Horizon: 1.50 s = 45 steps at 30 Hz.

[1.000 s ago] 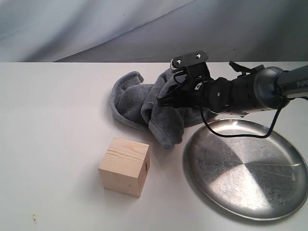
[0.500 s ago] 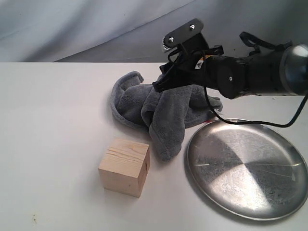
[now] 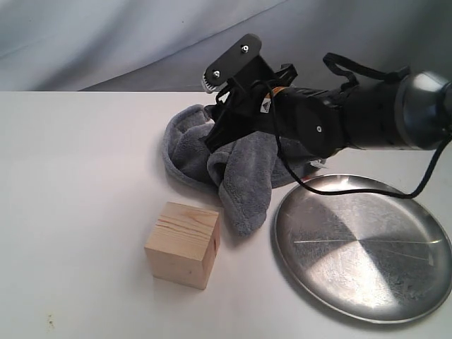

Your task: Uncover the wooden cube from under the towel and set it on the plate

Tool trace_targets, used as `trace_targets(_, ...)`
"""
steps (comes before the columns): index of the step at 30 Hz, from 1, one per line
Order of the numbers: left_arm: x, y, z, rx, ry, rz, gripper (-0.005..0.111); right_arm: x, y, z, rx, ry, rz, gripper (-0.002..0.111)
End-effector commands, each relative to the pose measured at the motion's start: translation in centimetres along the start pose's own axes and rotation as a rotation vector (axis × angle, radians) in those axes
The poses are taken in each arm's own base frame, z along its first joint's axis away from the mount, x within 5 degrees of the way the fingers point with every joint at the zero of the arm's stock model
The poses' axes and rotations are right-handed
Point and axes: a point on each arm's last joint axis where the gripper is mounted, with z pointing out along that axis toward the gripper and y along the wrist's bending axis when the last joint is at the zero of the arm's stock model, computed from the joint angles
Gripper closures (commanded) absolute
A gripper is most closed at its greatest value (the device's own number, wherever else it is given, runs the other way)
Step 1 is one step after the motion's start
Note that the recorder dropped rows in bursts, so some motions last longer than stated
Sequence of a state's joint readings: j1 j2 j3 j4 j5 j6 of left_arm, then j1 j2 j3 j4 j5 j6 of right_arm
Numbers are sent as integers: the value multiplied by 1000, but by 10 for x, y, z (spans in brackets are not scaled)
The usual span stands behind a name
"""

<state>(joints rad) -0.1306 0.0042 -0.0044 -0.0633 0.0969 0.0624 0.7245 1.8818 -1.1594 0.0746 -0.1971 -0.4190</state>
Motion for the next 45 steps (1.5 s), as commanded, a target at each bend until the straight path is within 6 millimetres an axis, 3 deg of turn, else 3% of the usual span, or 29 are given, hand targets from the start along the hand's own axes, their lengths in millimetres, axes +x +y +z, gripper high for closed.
trace_targets(1, 0, 0, 0, -3, -11, -3, 107, -26, -3, -19, 11, -80, -38, 59)
trace_targets(8, 0, 0, 0, -3, -11, -3, 107, -63, 1, -52, 9, -195, -60, 59)
trace_targets(15, 0, 0, 0, -3, -11, -3, 107, -67, 20, -57, -51, -170, -168, 59)
trace_targets(23, 0, 0, 0, -3, -11, -3, 107, -67, 21, -58, -59, -161, -173, 59)
trace_targets(30, 0, 0, 0, -3, -11, -3, 107, -88, 10, -89, -29, -223, -159, 59)
trace_targets(34, 0, 0, 0, -3, -11, -3, 107, -81, 11, -94, -70, -118, -122, 59)
trace_targets(39, 0, 0, 0, -3, -11, -3, 107, -43, 49, -92, -187, 20, -170, 60)
trace_targets(45, 0, 0, 0, -3, -11, -3, 107, -42, 52, -92, -178, -30, -187, 60)
